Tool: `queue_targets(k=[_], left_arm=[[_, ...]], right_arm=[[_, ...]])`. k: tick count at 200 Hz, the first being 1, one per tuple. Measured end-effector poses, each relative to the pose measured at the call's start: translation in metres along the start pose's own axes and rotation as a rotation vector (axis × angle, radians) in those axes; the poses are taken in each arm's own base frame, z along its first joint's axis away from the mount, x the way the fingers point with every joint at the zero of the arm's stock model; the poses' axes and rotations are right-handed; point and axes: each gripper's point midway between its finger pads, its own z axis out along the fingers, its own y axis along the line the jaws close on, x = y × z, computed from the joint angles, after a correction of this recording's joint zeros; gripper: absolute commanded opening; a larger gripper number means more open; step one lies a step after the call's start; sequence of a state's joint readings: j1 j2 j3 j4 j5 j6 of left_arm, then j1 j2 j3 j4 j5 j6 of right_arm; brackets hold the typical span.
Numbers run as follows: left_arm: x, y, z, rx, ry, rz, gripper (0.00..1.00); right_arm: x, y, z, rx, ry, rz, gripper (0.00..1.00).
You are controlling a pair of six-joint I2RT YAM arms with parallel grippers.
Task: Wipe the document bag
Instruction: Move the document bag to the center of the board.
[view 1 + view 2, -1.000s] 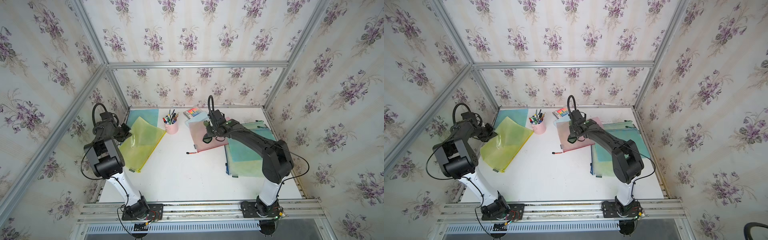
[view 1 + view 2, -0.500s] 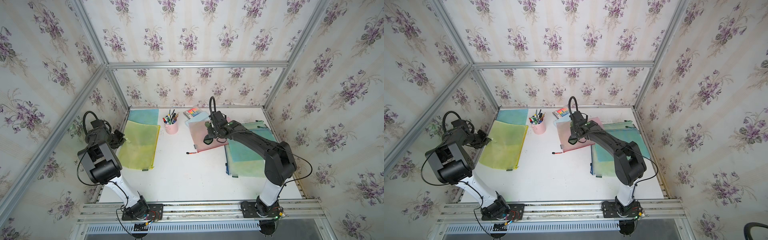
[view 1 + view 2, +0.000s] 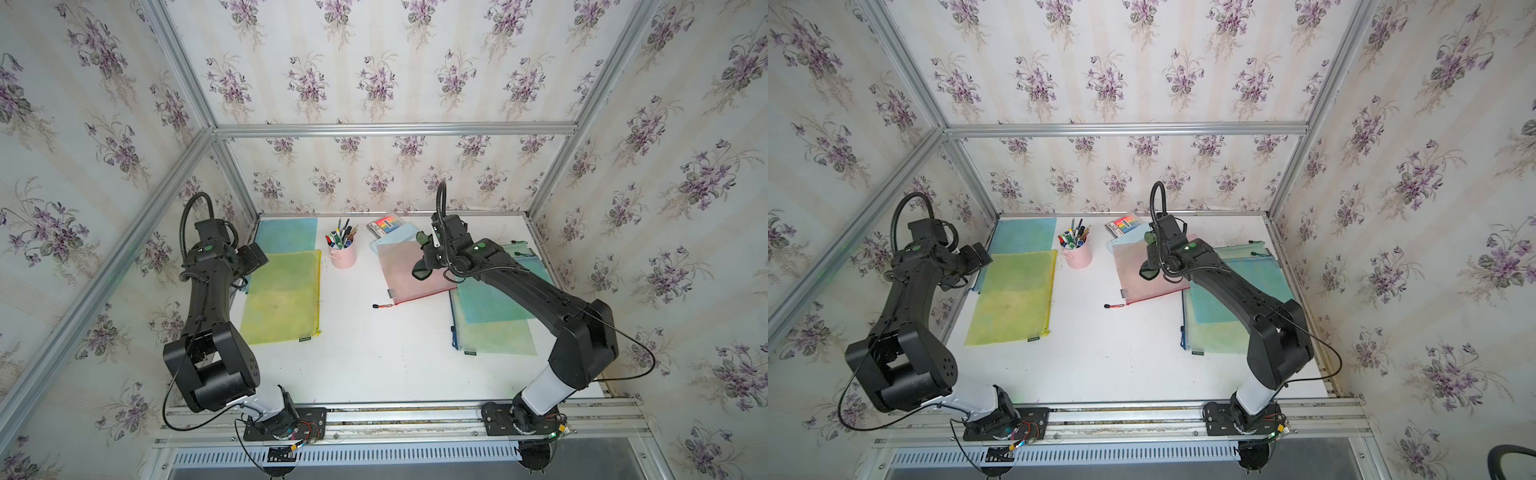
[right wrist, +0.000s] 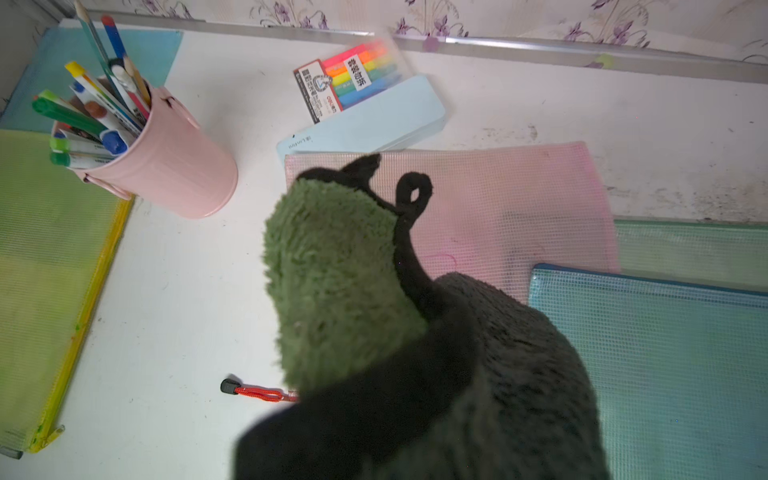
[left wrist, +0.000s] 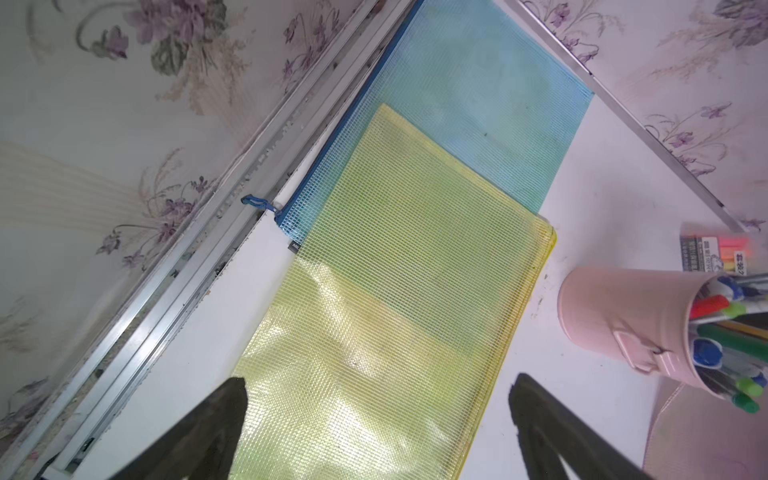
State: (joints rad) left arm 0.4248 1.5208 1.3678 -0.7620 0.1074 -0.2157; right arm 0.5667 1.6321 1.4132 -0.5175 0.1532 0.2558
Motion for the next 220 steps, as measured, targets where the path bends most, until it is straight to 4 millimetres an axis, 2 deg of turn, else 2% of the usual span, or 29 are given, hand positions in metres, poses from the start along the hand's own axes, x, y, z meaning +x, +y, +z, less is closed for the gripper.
queue_targets(k=[20, 34, 46, 58, 73, 92, 111, 128, 148, 173, 200, 220], left_arm=[[0.011, -0.025, -0.017, -0.011, -0.011, 0.091, 1.00], [0.031, -0.061, -0.028, 0.048, 0.002, 0.180, 1.00], [0.055, -0.095, -0.034, 0.116, 0.034, 0.250, 1.00], [0.081, -0.125, -0.037, 0.185, 0.082, 0.314, 1.00], [0.114, -0.165, -0.037, 0.263, 0.146, 0.411, 1.00], [0.143, -0.217, -0.034, 0.354, 0.215, 0.521, 0.99], [0.158, -0.272, -0.027, 0.440, 0.248, 0.621, 0.99], [0.168, -0.314, -0.007, 0.505, 0.288, 0.664, 0.98], [0.180, -0.337, 0.031, 0.521, 0.349, 0.662, 0.98], [0.194, -0.352, 0.072, 0.515, 0.416, 0.635, 0.98], [0.203, -0.365, 0.101, 0.530, 0.447, 0.601, 0.97], [0.209, -0.373, 0.120, 0.549, 0.477, 0.563, 0.95]], right_arm=[[-0.007, -0.027, -0.007, 0.027, -0.016, 0.030, 0.17], [-0.010, -0.059, -0.010, 0.074, -0.021, 0.080, 0.17], [-0.009, -0.082, -0.012, 0.106, -0.017, 0.113, 0.18], [-0.003, -0.096, -0.010, 0.130, -0.005, 0.127, 0.17], [0.006, -0.097, -0.002, 0.122, 0.034, 0.115, 0.17], [0.011, -0.091, 0.012, 0.092, 0.067, 0.113, 0.17], [0.013, -0.086, 0.021, 0.064, 0.084, 0.116, 0.17], [0.013, -0.084, 0.026, 0.052, 0.085, 0.121, 0.17], [0.014, -0.080, 0.032, 0.041, 0.087, 0.140, 0.17], [0.009, -0.068, 0.047, 0.019, 0.098, 0.138, 0.17], [-0.004, -0.056, 0.059, 0.004, 0.088, 0.133, 0.17], [-0.012, -0.056, 0.067, 0.010, 0.084, 0.138, 0.17]])
